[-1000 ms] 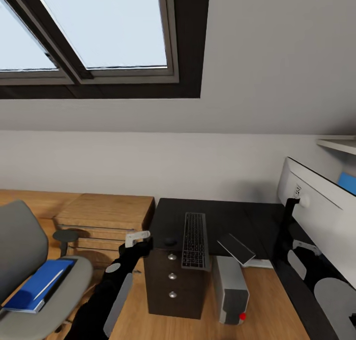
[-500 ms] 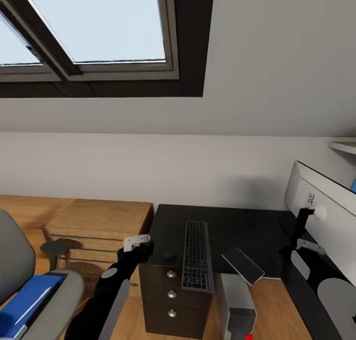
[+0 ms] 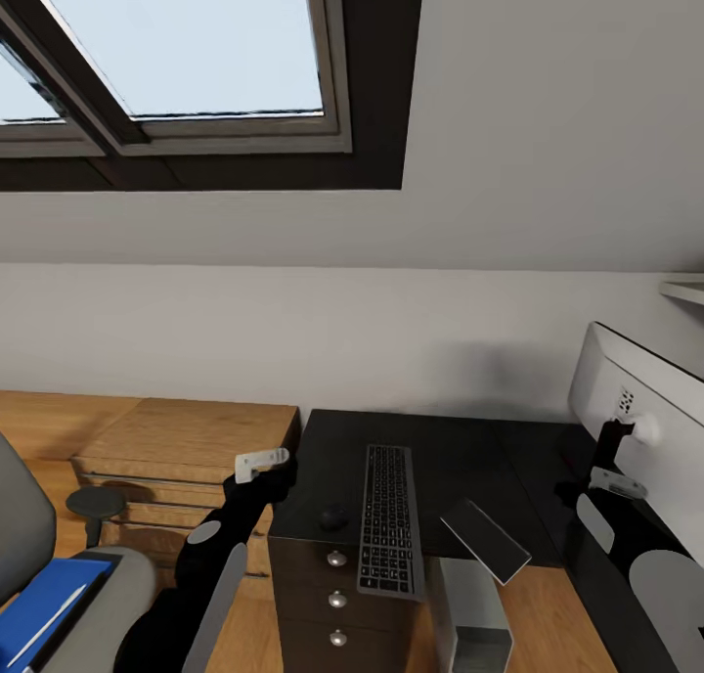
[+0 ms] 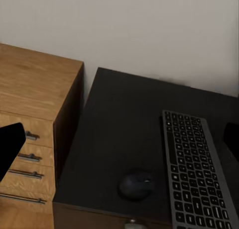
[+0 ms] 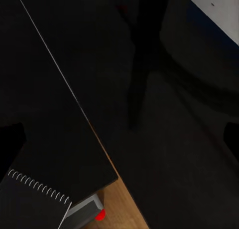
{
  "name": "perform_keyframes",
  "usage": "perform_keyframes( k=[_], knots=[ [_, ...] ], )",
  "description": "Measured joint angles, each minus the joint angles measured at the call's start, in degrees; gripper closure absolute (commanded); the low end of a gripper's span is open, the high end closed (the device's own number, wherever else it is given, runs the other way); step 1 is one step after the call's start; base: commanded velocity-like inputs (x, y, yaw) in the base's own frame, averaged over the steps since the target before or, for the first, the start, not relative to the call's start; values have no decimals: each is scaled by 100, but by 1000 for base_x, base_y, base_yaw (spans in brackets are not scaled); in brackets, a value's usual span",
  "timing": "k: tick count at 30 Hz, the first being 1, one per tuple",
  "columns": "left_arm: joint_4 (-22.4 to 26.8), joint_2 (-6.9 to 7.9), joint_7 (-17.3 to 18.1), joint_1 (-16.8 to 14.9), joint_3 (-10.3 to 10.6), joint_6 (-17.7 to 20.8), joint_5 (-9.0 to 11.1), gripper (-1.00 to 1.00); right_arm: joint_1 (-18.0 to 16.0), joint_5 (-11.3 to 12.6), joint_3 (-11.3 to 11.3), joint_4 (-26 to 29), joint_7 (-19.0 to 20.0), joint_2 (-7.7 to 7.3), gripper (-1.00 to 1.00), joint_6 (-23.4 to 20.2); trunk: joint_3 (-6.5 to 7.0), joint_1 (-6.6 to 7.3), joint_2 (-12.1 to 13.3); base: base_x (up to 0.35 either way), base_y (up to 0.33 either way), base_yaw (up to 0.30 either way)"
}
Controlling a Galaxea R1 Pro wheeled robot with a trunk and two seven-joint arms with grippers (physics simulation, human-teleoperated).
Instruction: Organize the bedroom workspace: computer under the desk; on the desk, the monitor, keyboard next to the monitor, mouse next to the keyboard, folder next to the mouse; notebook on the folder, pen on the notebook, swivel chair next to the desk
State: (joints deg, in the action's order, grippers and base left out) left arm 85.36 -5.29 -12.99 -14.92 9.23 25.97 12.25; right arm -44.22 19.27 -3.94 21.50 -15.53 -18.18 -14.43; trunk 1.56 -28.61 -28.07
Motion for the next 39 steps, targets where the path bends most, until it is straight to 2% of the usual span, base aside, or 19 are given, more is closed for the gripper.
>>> perform_keyframes(
  k=[3, 7, 12, 16, 39],
  knots=[
    [26, -9, -1, 0, 3, 4, 9, -100, 0, 1, -34, 8, -7, -1, -100, -2, -54, -66, -121, 2, 0, 0],
    [34, -19, -8, 0, 4, 10, 13, -100, 0, 1, -309, 155, -15, 11, -100, -9, -126, -154, -281, 0, 0, 0],
    [35, -19, -10, 2, 0, 11, 9, -100, 2, 3, -448, 287, -19, 9, -100, -34, -212, -263, -479, 0, 0, 0],
    [34, -25, -10, 4, 1, 10, 14, -100, 4, 3, -486, 322, -24, 16, -100, -44, -287, -351, -635, 0, 0, 0],
    [8, -26, -18, 3, 8, 1, 8, -100, 4, -2, -498, 325, -38, 17, -100, -38, -904, -857, -1560, 0, 0, 0]
  ],
)
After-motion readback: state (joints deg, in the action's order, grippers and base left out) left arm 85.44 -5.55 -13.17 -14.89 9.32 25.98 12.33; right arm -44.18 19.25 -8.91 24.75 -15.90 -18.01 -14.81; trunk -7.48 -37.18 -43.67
